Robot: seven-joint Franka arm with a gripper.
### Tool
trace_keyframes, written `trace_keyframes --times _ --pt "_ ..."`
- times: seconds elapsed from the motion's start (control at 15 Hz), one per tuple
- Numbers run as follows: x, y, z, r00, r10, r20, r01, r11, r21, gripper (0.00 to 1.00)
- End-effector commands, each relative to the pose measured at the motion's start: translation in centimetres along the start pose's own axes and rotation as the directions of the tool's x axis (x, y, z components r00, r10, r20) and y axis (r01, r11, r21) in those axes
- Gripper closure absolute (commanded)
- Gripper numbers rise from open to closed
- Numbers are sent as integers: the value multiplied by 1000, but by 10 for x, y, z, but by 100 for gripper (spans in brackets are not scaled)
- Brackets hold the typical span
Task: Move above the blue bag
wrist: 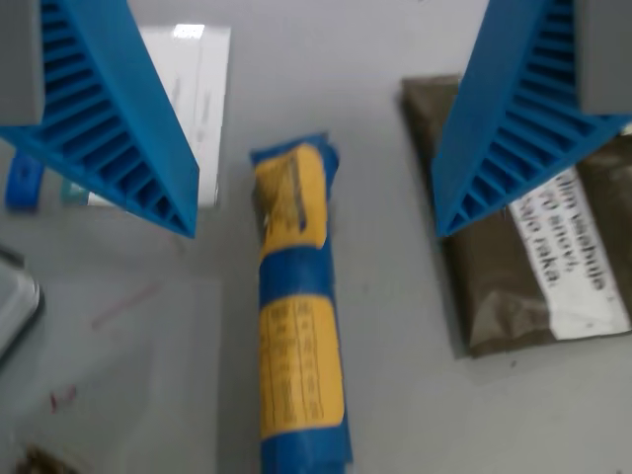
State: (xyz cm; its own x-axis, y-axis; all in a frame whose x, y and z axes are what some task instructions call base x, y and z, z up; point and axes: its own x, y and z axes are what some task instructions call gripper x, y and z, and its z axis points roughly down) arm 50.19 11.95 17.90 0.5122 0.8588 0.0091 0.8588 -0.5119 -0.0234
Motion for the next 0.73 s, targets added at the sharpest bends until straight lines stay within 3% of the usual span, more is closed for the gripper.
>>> trace_keyframes --times 0.07,0.33,0.73 --pt "8 6 11 985 -171 20 171 985 -9 0" --pt "11 8 24 989 -146 23 146 989 -11 0" --pt "12 9 29 993 -111 28 111 994 -7 0"
